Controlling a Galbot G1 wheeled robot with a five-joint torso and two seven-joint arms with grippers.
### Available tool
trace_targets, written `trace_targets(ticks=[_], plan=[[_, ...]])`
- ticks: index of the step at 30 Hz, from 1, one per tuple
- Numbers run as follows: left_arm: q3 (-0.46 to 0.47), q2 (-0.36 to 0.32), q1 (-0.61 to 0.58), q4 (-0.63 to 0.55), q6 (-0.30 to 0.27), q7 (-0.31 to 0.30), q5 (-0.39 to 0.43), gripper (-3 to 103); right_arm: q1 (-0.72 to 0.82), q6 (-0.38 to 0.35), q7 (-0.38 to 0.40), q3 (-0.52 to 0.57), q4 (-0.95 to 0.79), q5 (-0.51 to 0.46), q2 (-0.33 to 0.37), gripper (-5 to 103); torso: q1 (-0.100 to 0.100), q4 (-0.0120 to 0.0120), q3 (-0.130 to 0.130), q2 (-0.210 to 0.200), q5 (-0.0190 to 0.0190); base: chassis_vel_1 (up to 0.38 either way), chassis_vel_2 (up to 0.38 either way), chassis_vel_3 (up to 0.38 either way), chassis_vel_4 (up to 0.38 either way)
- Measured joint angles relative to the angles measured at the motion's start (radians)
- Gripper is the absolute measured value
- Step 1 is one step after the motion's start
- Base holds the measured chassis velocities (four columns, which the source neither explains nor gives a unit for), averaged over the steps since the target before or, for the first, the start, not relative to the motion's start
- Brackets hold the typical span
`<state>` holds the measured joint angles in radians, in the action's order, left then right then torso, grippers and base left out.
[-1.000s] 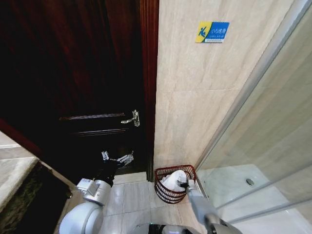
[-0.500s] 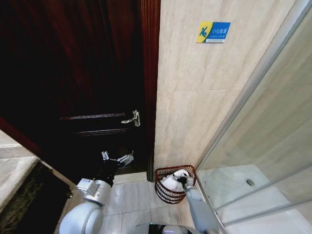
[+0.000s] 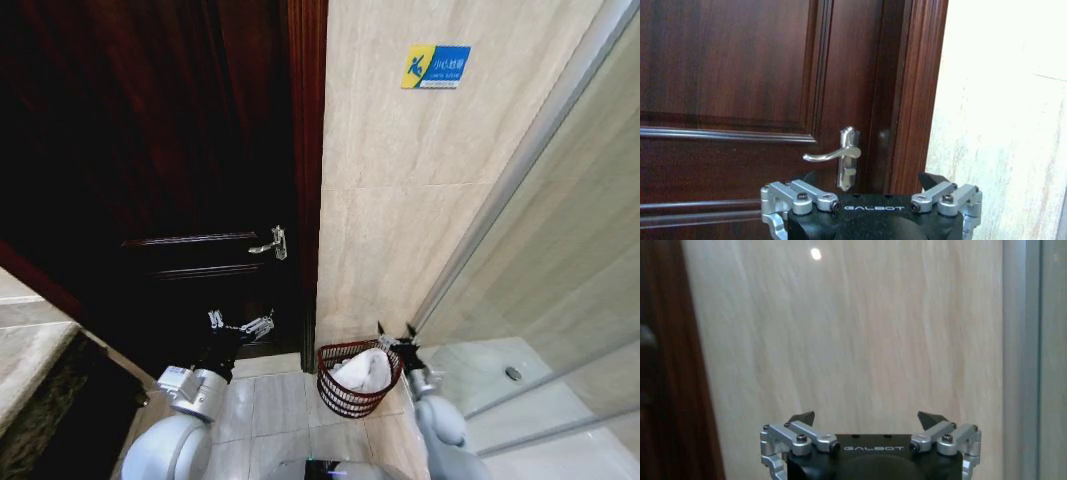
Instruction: Discard the used towel into the hamper.
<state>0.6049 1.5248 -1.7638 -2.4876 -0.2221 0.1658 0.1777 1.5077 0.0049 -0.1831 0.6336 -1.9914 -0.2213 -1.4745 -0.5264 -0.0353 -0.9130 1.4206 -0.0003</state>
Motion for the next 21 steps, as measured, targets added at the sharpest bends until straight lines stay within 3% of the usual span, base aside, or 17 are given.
trace_targets(ticks=[3, 10, 13, 21], plan=[[0.0, 0.0, 0.0, 0.0, 0.0, 0.0, 0.0, 100, 0.06, -0.015, -0.004, 0.007, -0.143, -0.045, 0.003, 100, 0.0, -0.0002, 0.0, 0.0, 0.0005, 0.0, 0.0, 0.0, 0.0], [0.0, 0.0, 0.0, 0.0, 0.0, 0.0, 0.0, 100, 0.159, -0.016, -0.001, 0.008, -0.352, -0.049, -0.021, 100, 0.0, 0.0003, 0.0, 0.0, 0.0, 0.0, 0.0, 0.0, 0.0], [0.0, 0.0, 0.0, 0.0, 0.0, 0.0, 0.0, 100, 0.191, 0.059, -0.003, -0.002, -0.419, -0.025, -0.053, 100, 0.0, 0.0002, 0.0, 0.0, 0.0002, 0.0, 0.0, 0.0, 0.0], [0.0, 0.0, 0.0, 0.0, 0.0, 0.0, 0.0, 100, 0.219, 0.119, -0.056, 0.03, -0.455, 0.026, -0.062, 100, 0.0, 0.0002, 0.0, 0.0, 0.0003, 0.0, 0.0, 0.0, 0.0]])
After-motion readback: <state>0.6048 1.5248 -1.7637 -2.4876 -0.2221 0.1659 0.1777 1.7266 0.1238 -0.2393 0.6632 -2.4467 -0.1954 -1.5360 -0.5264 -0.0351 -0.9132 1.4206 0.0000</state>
